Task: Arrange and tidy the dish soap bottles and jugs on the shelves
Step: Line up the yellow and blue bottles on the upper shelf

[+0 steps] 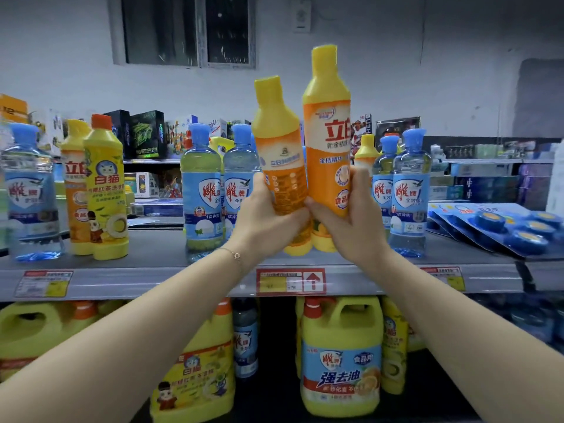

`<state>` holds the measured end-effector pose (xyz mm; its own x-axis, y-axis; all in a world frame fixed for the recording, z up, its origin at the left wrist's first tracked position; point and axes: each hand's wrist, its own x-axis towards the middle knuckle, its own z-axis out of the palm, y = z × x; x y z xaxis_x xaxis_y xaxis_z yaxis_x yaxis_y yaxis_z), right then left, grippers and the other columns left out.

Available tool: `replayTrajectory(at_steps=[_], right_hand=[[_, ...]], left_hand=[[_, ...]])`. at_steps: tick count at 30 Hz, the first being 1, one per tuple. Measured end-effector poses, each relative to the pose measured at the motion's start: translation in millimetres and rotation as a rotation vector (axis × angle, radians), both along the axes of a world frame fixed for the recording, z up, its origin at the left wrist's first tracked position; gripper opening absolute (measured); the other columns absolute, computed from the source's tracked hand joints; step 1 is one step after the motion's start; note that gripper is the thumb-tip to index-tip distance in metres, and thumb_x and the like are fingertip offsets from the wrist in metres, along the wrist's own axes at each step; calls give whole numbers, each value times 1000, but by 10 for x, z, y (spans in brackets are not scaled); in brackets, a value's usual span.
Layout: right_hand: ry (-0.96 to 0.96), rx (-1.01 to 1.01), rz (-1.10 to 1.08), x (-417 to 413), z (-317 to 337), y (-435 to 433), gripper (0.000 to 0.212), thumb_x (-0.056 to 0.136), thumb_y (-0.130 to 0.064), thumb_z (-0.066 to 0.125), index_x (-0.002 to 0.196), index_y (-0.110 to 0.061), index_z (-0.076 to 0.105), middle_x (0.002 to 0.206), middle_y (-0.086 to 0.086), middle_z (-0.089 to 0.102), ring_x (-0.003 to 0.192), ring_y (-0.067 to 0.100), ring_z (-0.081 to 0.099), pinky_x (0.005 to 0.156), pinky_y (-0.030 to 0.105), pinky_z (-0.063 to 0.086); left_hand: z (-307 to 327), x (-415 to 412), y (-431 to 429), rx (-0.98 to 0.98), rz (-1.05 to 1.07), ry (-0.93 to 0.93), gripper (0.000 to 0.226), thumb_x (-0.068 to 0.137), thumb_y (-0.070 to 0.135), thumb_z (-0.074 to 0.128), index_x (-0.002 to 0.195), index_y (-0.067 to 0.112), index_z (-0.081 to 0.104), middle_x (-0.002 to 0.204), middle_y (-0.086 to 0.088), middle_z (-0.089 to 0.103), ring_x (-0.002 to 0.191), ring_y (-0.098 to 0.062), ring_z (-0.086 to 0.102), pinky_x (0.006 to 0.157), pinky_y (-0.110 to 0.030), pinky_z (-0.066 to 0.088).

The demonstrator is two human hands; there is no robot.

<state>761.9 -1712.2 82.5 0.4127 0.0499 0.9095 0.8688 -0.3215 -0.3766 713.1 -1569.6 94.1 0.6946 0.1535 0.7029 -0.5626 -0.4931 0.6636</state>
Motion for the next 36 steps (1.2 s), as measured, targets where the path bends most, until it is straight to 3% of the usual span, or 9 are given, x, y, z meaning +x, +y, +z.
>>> replayTrajectory(at_steps=[3,5,10,15,20,25,31,34,36], right_hand=[[4,28,113,-153,129,153,62,71,-55,61,111,-14,38,94,-17,60,80,7,66,67,30,55],[22,50,191,-221,202,309,56,74,-53,61,109,-15,39,93,-9,63,77,5,65,66,25,54],[88,77,361,-419,249,951,55,78,-54,59,108,-9,44,84,1,65,75,22,65,70,47,55],[124,91,346,-640,97,1816,43,83,-51,60,104,-20,40,78,-12,60,70,8,62,67,40,51],[205,89,233,-666,118,2612,45,85,-51,62,106,-23,34,90,-11,63,80,18,64,73,46,53],[248,108,-13,-455,86,3107,47,88,-45,60,113,-19,29,106,-4,58,91,20,59,73,33,43],[612,130,-51,-93,132,3284,56,91,-33,61,131,-15,26,134,5,51,116,30,55,93,45,44],[734,66,-30,-5,92,3318,43,92,-29,59,122,-13,33,130,11,52,117,32,53,96,46,44],[741,28,-34,-2,84,3336,48,92,-29,60,127,-12,32,131,12,52,117,31,53,94,45,45]], left_hand=[[55,-177,161,41,45,-94,52,68,36,73,111,25,47,92,10,69,83,-7,69,73,-38,59],[116,-310,303,93,116,-153,52,72,40,74,111,21,45,85,13,68,78,-2,67,68,-33,57],[198,-612,899,154,262,-185,47,81,37,71,110,16,40,77,17,60,66,13,60,52,-9,46],[130,-898,1761,95,395,-164,52,81,43,69,116,18,39,90,16,61,83,-2,63,74,-29,50],[119,-1096,2635,67,479,-105,53,77,51,71,113,25,41,89,12,67,85,-14,68,82,-45,55],[140,-1204,3268,124,529,-91,52,79,49,69,114,25,40,85,15,62,79,-5,63,79,-44,56],[109,-1067,3732,115,463,-74,49,75,47,74,108,28,42,85,11,68,77,-11,68,79,-44,57],[96,-967,3790,128,444,-79,48,76,48,72,109,30,42,81,11,68,73,-10,68,74,-40,58],[92,-906,3765,134,438,-85,48,77,48,71,110,30,42,80,12,67,71,-7,66,69,-34,56]])
